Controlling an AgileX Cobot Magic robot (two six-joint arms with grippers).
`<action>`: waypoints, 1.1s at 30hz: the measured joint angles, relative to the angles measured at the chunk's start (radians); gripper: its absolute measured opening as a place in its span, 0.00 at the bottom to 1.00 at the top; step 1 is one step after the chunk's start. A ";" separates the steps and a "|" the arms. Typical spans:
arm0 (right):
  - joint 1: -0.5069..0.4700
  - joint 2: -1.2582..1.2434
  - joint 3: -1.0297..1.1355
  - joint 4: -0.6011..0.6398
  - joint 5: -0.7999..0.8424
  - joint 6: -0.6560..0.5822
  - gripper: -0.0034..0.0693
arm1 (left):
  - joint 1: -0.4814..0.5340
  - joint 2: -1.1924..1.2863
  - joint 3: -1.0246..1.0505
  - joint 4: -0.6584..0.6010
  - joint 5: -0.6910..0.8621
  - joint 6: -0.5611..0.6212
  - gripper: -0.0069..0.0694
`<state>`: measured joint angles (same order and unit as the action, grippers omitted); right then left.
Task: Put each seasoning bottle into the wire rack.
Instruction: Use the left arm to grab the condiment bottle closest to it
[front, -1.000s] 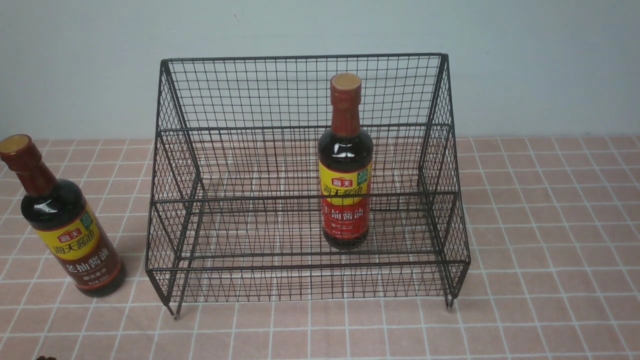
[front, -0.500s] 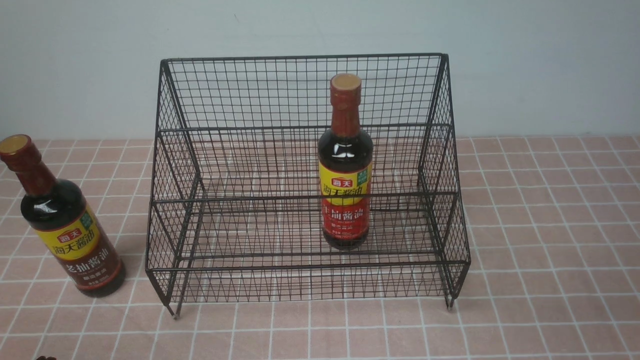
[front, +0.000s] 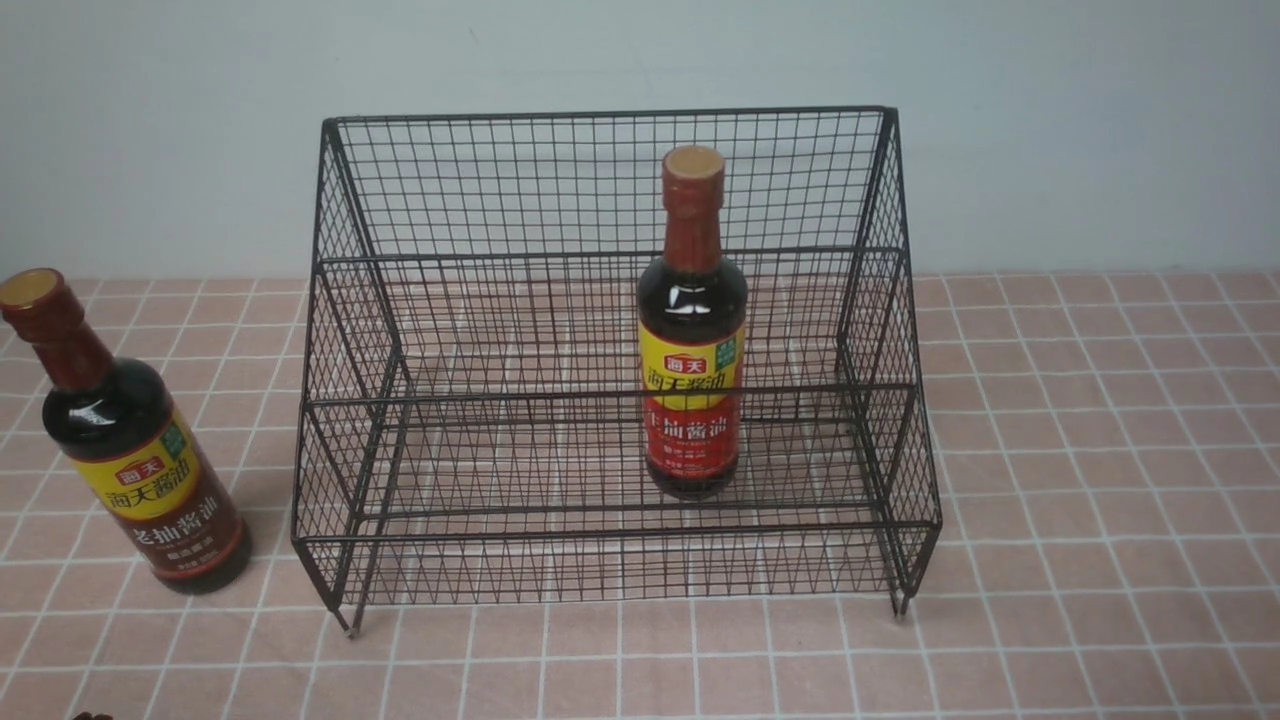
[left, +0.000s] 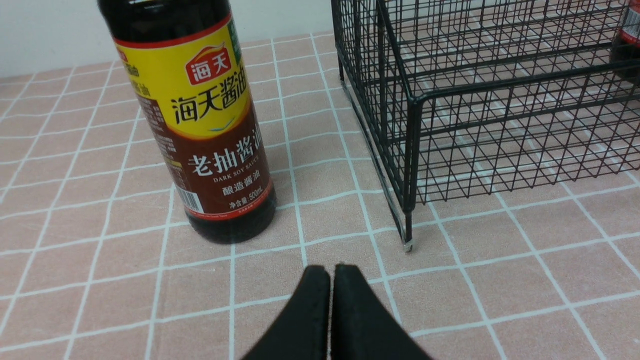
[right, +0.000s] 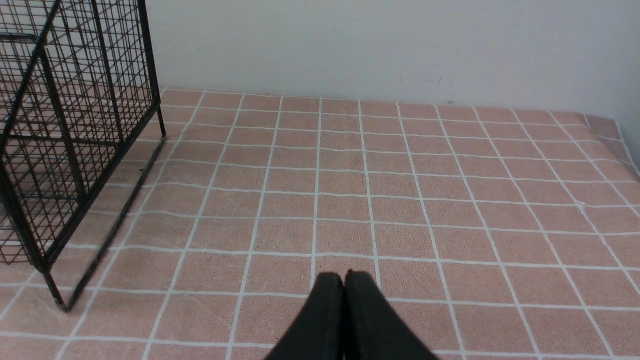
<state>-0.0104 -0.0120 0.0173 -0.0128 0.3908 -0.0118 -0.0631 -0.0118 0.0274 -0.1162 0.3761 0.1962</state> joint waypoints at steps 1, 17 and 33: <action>0.000 0.000 0.000 0.000 0.000 0.000 0.03 | 0.000 0.000 0.000 0.000 0.000 0.000 0.08; 0.000 0.000 0.000 0.003 0.000 0.000 0.03 | 0.000 0.000 0.000 0.000 0.000 0.001 0.08; 0.000 0.000 0.000 0.003 0.000 0.000 0.03 | 0.000 0.000 0.002 -0.199 -0.281 -0.087 0.08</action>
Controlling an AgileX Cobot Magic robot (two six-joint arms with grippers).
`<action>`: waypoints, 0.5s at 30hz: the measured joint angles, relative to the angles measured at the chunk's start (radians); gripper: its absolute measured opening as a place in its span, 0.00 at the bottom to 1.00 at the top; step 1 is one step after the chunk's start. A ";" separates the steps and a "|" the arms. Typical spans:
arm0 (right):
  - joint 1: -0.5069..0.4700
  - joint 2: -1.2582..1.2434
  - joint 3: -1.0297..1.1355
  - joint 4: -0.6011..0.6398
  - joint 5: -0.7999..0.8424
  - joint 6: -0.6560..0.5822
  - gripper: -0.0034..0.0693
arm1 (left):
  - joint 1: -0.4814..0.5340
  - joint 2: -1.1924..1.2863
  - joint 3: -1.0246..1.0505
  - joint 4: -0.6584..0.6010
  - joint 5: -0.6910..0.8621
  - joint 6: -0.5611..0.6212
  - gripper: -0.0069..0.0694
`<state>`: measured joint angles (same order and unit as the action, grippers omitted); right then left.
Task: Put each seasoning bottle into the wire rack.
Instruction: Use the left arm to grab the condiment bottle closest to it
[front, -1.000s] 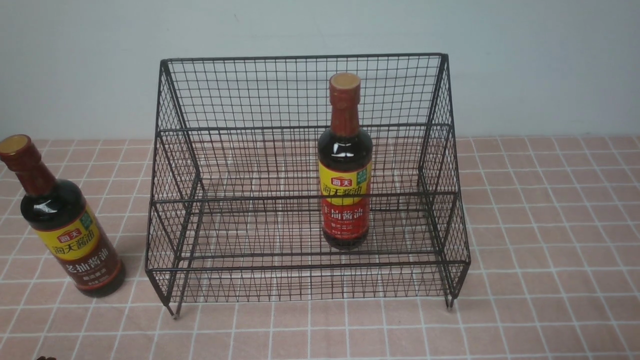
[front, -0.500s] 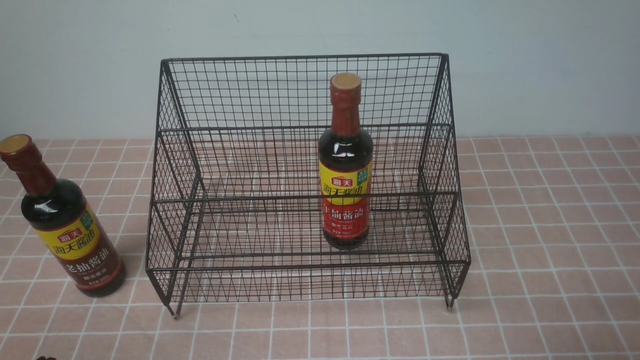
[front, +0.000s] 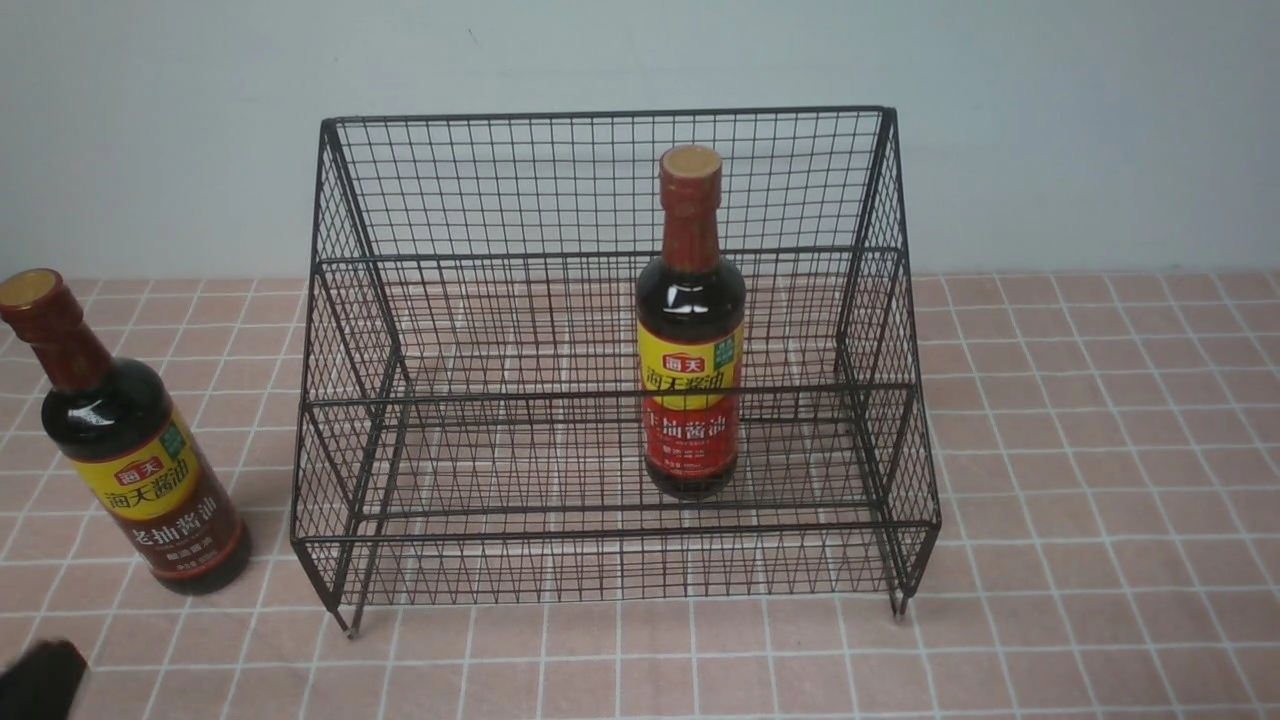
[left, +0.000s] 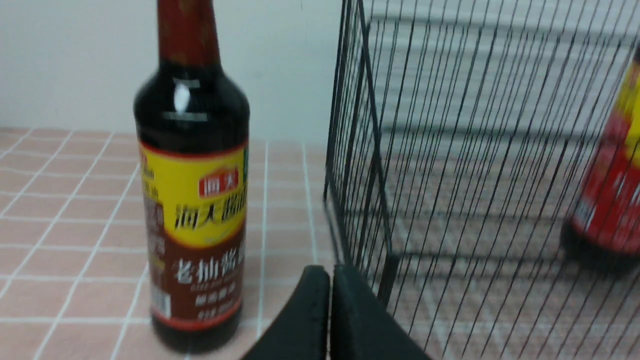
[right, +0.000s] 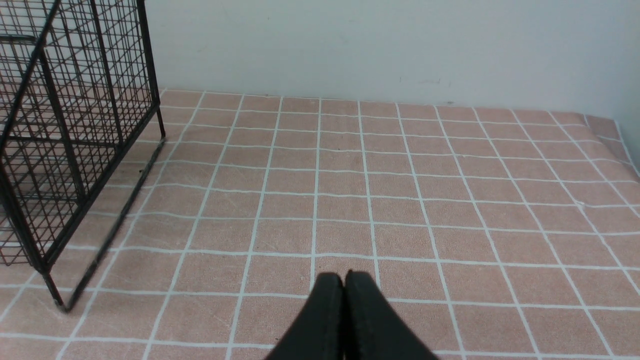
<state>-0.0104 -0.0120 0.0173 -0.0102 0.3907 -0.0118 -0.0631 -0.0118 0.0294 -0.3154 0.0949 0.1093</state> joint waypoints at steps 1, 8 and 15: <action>0.000 0.000 0.000 0.000 0.000 0.000 0.03 | 0.000 0.000 0.000 -0.029 -0.044 -0.005 0.08; 0.000 0.000 0.000 0.000 0.000 0.000 0.03 | 0.000 0.000 0.000 -0.090 -0.468 0.018 0.08; 0.000 0.000 0.000 0.000 -0.001 0.000 0.03 | 0.000 0.217 -0.109 -0.094 -0.555 0.213 0.08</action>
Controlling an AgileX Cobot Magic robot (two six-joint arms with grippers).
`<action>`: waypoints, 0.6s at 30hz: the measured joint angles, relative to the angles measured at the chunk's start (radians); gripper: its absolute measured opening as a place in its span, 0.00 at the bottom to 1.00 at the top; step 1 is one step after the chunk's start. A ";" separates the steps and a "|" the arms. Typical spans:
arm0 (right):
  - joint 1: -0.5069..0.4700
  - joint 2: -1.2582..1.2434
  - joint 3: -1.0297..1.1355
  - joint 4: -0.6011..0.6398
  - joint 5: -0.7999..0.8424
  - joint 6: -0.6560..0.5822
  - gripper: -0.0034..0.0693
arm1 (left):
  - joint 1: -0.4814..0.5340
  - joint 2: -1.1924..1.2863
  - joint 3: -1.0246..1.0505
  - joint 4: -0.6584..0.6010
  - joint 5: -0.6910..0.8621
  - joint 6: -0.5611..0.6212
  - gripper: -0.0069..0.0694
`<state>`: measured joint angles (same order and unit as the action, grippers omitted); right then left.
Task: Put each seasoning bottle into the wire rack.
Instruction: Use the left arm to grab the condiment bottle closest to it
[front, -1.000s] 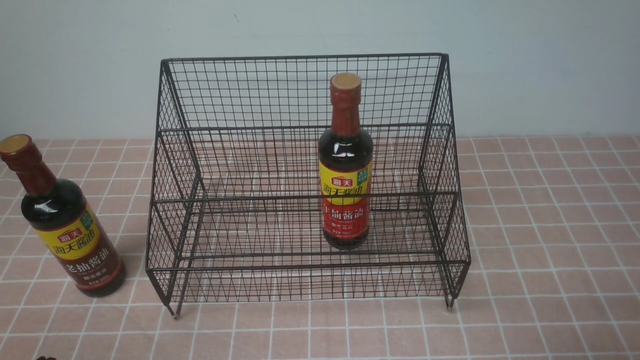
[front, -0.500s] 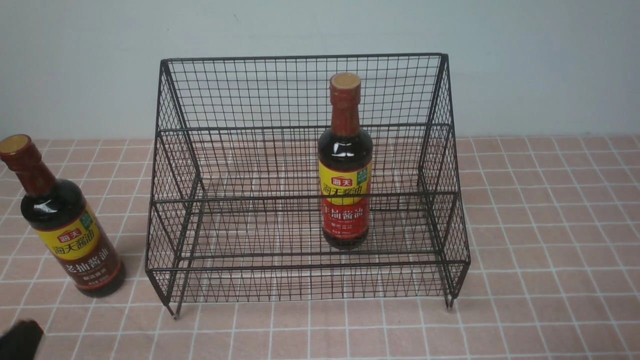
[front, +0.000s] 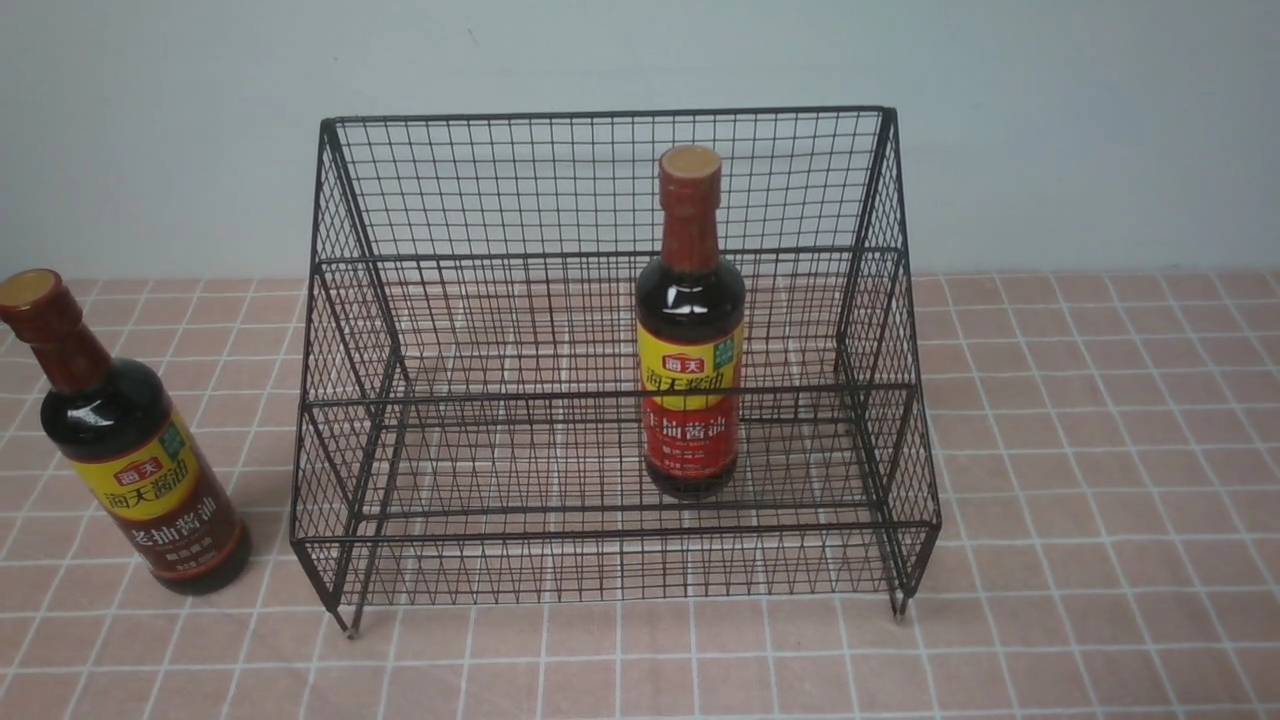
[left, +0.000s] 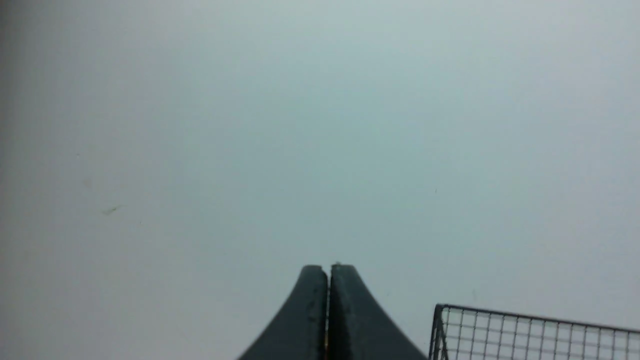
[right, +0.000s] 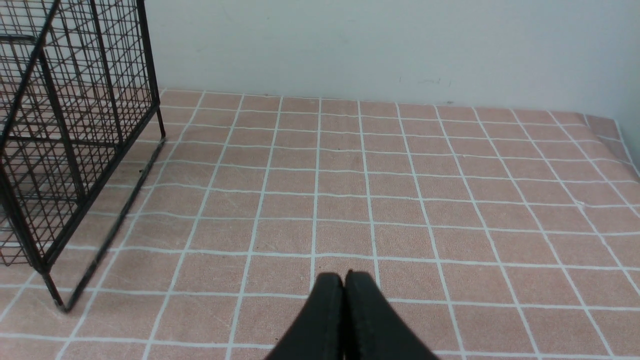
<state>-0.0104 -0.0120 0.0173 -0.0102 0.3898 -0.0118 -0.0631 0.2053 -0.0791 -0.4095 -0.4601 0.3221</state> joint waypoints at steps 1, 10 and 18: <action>0.000 0.000 0.000 0.000 0.000 0.000 0.03 | 0.000 0.046 -0.016 0.000 0.003 0.022 0.09; 0.000 0.000 0.000 0.000 0.000 0.000 0.03 | 0.000 0.520 -0.207 -0.005 -0.021 0.100 0.35; 0.000 0.000 0.000 -0.001 0.000 0.000 0.03 | 0.000 0.786 -0.314 -0.164 -0.119 0.107 0.87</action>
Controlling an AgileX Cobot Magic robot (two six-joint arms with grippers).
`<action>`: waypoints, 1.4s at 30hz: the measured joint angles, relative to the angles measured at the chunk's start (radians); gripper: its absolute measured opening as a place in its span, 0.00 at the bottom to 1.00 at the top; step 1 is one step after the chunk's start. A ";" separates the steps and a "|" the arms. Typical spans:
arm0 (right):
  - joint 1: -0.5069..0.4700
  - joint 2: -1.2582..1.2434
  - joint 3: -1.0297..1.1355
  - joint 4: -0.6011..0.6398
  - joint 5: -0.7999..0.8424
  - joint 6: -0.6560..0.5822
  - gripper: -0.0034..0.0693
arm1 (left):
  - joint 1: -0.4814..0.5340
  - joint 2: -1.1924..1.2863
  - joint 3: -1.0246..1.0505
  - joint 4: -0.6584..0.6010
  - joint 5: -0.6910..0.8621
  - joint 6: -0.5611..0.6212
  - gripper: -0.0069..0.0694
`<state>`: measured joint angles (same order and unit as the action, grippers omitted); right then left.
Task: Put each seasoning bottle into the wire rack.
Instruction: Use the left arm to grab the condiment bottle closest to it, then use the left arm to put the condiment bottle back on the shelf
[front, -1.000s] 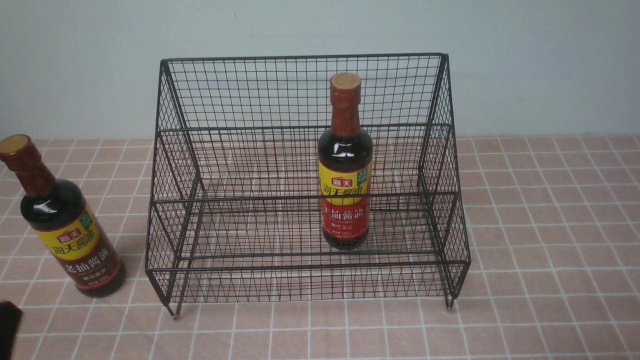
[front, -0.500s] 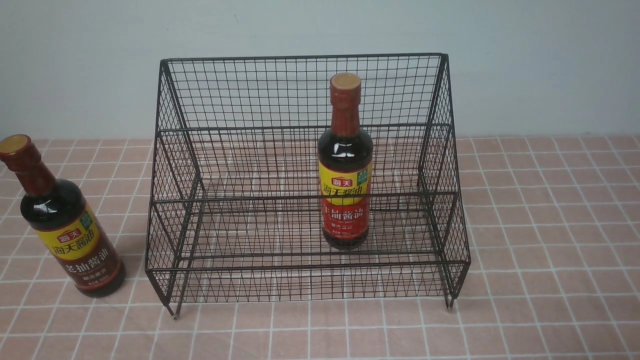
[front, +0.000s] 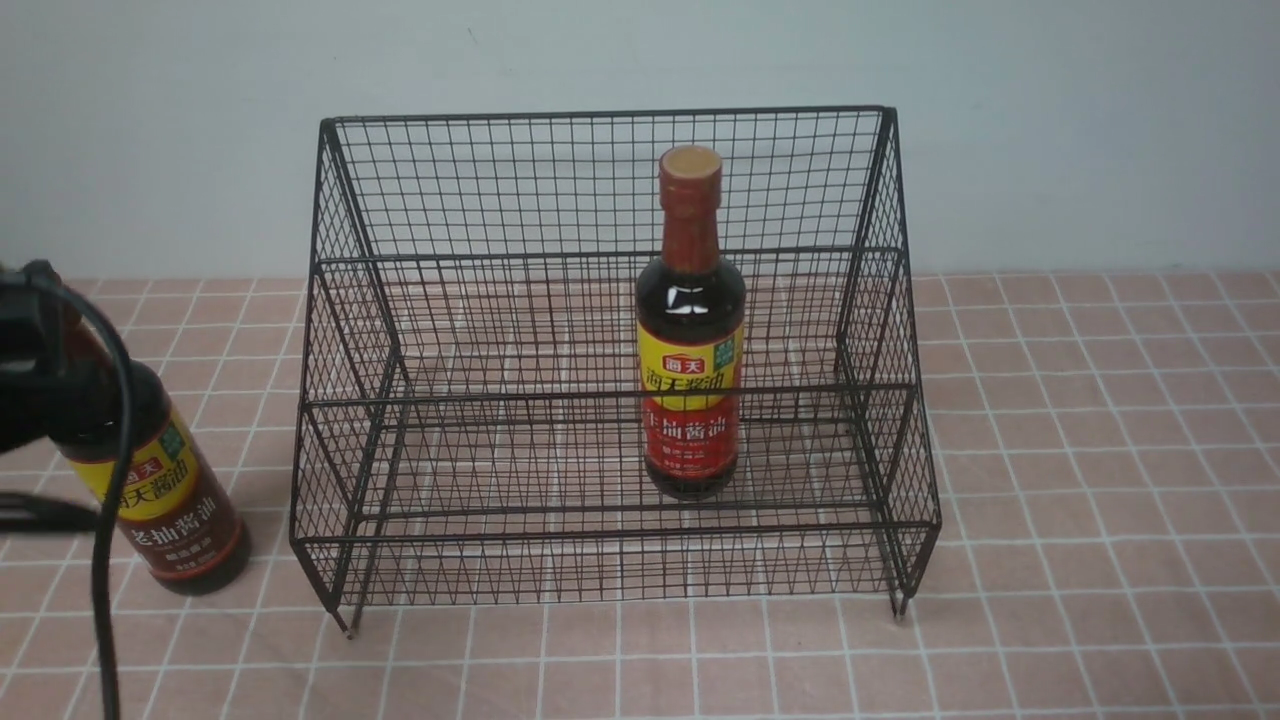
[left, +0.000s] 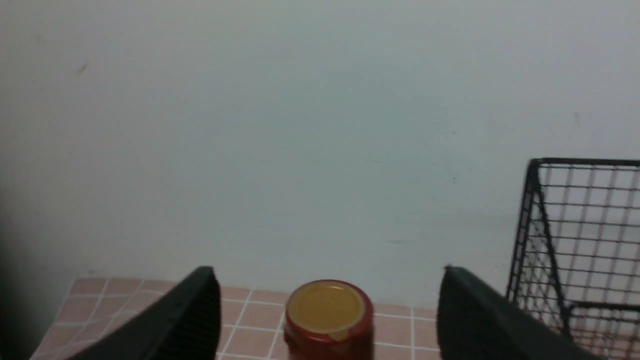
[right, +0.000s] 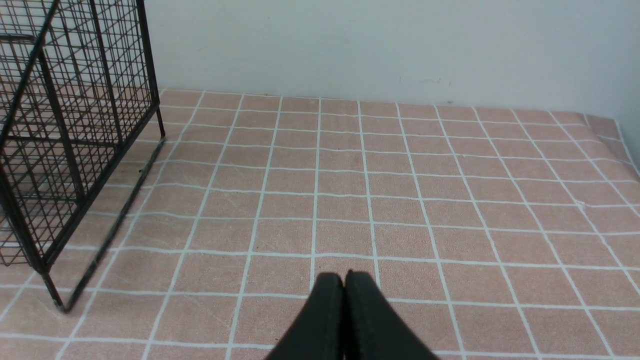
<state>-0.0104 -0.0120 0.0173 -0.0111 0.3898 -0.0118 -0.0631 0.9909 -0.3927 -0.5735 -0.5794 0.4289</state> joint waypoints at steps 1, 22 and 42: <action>0.000 0.000 0.000 0.000 0.000 0.000 0.03 | 0.000 0.028 -0.011 -0.029 -0.031 0.000 0.92; 0.000 0.000 0.000 -0.001 0.000 0.000 0.03 | 0.000 0.343 -0.065 0.004 -0.134 0.000 0.59; 0.000 0.000 0.000 -0.001 0.000 0.000 0.03 | -0.010 0.000 -0.378 0.115 0.361 0.007 0.43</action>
<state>-0.0104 -0.0120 0.0173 -0.0122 0.3898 -0.0118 -0.0733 0.9905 -0.7705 -0.4589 -0.2189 0.4360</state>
